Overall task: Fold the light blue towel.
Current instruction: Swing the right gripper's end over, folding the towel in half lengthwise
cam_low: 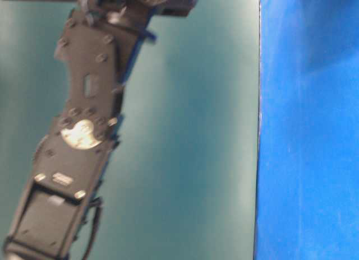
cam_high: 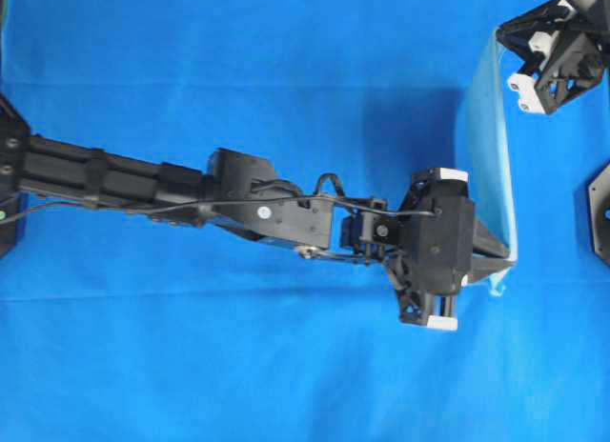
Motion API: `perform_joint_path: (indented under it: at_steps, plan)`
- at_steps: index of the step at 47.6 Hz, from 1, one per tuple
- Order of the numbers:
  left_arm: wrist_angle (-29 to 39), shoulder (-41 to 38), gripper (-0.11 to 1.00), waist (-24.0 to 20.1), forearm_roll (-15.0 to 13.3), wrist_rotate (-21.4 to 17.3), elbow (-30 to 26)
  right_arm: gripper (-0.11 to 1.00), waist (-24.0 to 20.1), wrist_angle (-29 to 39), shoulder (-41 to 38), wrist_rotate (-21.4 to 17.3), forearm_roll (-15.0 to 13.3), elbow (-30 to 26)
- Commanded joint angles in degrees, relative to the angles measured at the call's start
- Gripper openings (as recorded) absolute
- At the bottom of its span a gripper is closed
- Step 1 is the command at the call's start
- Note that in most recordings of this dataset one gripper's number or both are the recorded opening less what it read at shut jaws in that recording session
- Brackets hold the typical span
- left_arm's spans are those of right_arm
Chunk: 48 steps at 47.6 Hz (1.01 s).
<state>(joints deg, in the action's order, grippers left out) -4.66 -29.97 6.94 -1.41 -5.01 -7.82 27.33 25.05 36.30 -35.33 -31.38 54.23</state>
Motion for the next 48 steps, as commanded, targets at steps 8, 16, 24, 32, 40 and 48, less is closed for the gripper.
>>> perform_joint_path:
  at_steps: [8, 16, 24, 32, 40, 48]
  plan:
    - [-4.22, 0.53, 0.02, 2.55, 0.0, 0.35, 1.41, 0.02, 1.14, -4.31, -8.79, 1.05, -0.26, -3.52]
    - [-5.8, 3.43, 0.02, 2.55, -0.26, 2.29, 9.32, 0.02, 0.44, -9.32, -16.44, 1.14, -0.26, -7.21]
    - [-9.23, 7.82, 0.02, 2.64, -0.18, 7.73, 20.57, 0.02, -0.79, -13.01, -23.91, 0.97, -0.26, -11.78]
    - [-12.48, 12.04, 0.02, 3.34, -0.18, 11.95, 30.5, 0.02, -1.93, -15.38, -29.71, 0.53, -0.18, -16.17]
    - [-13.54, 13.71, 0.02, 3.52, -0.26, 13.36, 35.42, 0.02, -2.9, -16.26, -34.01, 0.35, -0.09, -18.98]
    - [-13.45, 13.97, 0.02, 3.25, -0.18, 13.36, 36.12, 0.02, -3.25, -16.35, -36.47, 0.35, 0.0, -20.04]
